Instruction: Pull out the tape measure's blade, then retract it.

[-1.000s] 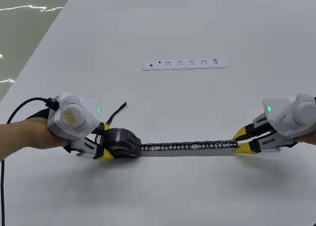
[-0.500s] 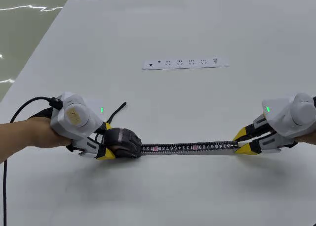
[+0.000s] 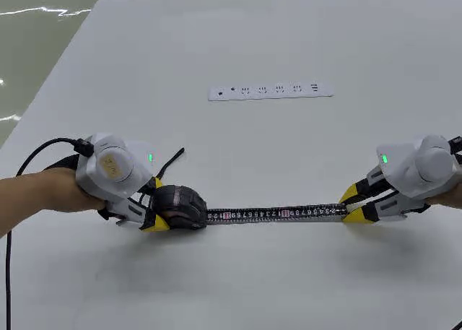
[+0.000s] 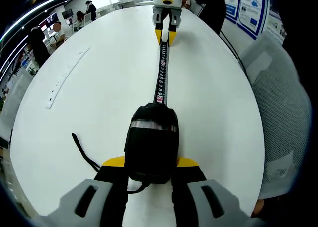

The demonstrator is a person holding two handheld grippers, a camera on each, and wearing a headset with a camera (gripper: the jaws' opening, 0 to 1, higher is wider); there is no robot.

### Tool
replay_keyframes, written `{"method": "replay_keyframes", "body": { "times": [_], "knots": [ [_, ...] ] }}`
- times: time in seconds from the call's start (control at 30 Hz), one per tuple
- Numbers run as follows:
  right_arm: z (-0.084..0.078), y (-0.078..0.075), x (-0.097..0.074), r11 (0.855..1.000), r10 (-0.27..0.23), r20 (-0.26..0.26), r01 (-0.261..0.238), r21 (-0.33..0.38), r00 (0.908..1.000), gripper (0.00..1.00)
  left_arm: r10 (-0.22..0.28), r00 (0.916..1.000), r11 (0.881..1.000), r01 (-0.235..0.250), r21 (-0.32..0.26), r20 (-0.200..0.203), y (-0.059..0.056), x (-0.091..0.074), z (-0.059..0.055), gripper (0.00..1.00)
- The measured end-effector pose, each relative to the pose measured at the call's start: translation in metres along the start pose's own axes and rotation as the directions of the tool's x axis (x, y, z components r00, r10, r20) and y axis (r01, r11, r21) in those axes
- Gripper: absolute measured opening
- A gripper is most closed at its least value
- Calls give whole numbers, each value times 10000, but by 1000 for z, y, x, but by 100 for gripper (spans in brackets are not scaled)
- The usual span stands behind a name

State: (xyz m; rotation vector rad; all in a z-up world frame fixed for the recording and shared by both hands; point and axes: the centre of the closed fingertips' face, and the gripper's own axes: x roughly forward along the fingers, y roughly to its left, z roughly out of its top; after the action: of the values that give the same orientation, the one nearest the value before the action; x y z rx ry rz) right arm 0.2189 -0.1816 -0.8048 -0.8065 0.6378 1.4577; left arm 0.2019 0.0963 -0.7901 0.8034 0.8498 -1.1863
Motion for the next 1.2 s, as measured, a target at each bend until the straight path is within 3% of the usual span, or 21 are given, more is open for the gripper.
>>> {"method": "replay_keyframes", "body": {
  "times": [0.7, 0.93, 1.2],
  "knots": [
    [1, -1, -6, 9992, -272, -189, 278, 288, 9995, 22, 86, 9999, 9996, -84, -264, 83, 1, -7, -1, 38],
    [5, 1, -14, 9980, -454, -188, 462, 436, 9988, 22, 43, 9999, 9979, -36, -651, 107, -9, -14, -4, 39],
    [7, 7, -22, 9953, -678, -215, 691, 677, 9975, 24, 358, 9990, 9915, -321, -1261, 270, -15, -25, -5, 43]
  ]
}}
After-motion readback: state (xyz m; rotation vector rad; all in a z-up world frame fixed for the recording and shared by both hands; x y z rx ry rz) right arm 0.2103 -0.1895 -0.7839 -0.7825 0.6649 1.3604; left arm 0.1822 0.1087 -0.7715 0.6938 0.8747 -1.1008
